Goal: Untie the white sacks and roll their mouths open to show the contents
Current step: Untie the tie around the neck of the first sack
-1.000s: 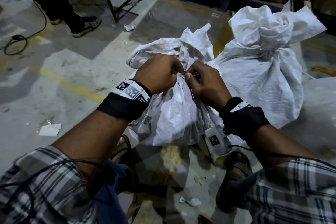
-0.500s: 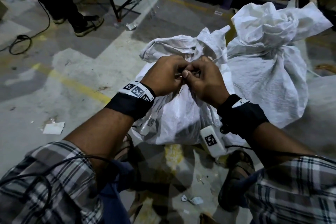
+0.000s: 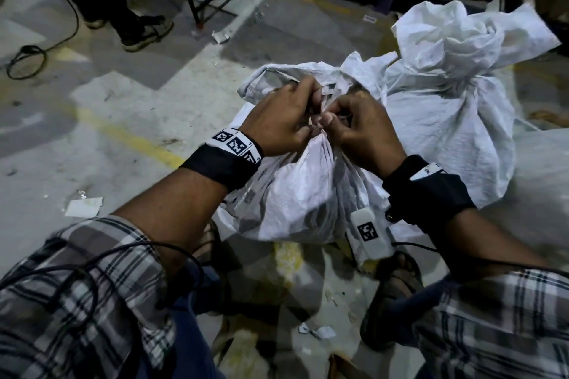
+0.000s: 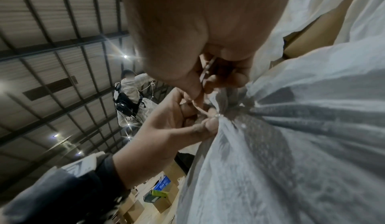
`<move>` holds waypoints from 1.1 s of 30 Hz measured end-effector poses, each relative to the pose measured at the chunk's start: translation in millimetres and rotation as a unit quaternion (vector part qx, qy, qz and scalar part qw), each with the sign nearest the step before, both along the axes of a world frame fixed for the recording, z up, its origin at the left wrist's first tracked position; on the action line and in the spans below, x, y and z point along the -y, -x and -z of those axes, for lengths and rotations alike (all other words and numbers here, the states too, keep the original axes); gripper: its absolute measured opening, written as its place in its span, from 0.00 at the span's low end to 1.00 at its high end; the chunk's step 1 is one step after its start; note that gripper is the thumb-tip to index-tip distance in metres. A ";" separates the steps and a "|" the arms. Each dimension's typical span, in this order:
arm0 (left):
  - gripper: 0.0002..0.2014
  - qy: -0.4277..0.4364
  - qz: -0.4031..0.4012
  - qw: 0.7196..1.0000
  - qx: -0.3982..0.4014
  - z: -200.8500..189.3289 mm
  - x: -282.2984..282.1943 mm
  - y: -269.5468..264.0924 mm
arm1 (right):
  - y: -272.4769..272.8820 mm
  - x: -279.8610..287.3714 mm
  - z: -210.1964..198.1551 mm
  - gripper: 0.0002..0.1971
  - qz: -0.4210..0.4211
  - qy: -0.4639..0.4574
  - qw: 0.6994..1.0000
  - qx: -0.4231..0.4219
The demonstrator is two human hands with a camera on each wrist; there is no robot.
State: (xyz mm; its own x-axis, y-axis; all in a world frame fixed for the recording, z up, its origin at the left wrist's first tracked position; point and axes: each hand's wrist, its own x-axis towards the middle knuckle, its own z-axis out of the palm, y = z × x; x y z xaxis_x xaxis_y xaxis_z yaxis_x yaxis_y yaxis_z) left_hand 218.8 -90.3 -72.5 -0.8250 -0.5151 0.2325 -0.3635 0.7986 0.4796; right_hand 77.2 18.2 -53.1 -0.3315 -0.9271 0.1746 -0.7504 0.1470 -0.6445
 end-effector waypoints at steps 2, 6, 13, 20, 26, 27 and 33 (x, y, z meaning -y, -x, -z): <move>0.22 -0.010 0.017 1.000 -0.003 -0.5 3.4 -1.2 | 6.7 -4.0 -3.1 0.05 0.009 -0.012 0.999 -0.041; 0.22 -0.075 0.069 0.995 -0.022 2.7 2.6 0.1 | 19.8 -13.5 -0.9 0.06 0.017 -0.065 0.995 -0.071; 0.22 -0.120 0.077 0.989 -0.037 9.0 3.7 2.9 | 17.4 -9.8 4.9 0.11 0.047 -0.115 0.989 -0.081; 0.22 -0.082 0.064 0.994 -0.037 13.3 4.6 3.2 | 10.7 -9.7 4.3 0.18 0.030 -0.083 0.991 0.105; 0.21 -0.096 0.082 0.992 -0.023 12.5 5.3 4.5 | 17.3 -9.0 8.9 0.07 0.027 -0.102 0.981 0.164; 0.21 -0.095 0.084 0.992 -0.020 11.7 5.8 4.2 | 17.2 -8.0 10.7 0.07 0.025 -0.101 0.986 0.130; 0.19 -0.145 0.087 0.986 -0.015 5.8 8.8 0.0 | 4.4 -4.9 17.7 0.08 0.037 -0.068 0.997 0.002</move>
State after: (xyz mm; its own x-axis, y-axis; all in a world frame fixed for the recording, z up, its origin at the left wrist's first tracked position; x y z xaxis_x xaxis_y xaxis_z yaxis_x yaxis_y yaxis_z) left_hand 218.7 -99.1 -78.3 -0.9011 -0.4158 0.1227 -0.2156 0.6752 0.7054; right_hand 72.8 23.1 -70.8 -0.4006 -0.9150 0.0476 -0.7317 0.2882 -0.6177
